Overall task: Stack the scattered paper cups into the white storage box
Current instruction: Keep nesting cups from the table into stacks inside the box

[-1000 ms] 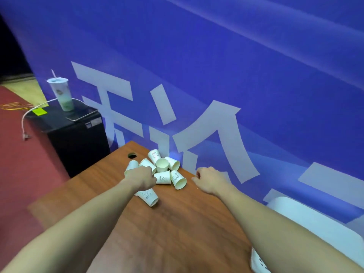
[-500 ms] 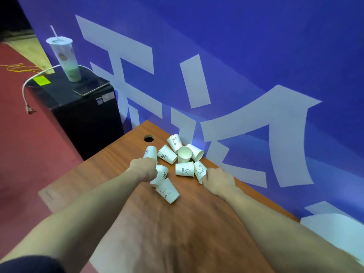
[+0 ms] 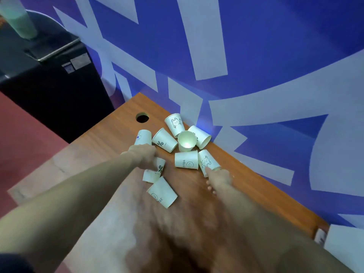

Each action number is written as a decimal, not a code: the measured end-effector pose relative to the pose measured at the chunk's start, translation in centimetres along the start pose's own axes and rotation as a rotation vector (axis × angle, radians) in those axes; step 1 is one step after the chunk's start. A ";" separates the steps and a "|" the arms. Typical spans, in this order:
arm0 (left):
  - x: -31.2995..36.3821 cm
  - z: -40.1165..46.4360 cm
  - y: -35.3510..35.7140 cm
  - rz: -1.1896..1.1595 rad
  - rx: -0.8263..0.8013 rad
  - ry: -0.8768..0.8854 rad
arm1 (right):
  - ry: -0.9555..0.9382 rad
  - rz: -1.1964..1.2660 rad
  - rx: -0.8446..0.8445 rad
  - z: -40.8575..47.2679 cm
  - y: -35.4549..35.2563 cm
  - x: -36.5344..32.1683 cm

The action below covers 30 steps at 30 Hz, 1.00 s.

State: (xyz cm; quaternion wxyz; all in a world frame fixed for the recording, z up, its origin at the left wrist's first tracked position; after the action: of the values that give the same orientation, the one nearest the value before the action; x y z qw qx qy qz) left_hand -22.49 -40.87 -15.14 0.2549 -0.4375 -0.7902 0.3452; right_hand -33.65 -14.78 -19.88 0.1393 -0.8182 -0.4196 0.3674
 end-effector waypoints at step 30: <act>9.8 -14.4 -3.8 0.150 0.360 0.191 | -0.458 -0.586 0.380 -19.0 -10.5 -0.2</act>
State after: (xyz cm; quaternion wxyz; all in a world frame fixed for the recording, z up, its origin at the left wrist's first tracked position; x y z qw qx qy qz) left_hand -19.10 -29.12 -2.19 0.3764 -0.4732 -0.6534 0.4556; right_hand -26.19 -6.97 -0.98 0.2895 -0.5209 -0.5797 0.5557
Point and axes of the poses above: each hand's wrist, its own z-axis towards the middle knuckle, its own y-axis out of the palm, x = y × z, the point moved 9 cm from there along z, towards the middle knuckle, and after that the axes turned 3 degrees about -z, right-handed, at the moved point
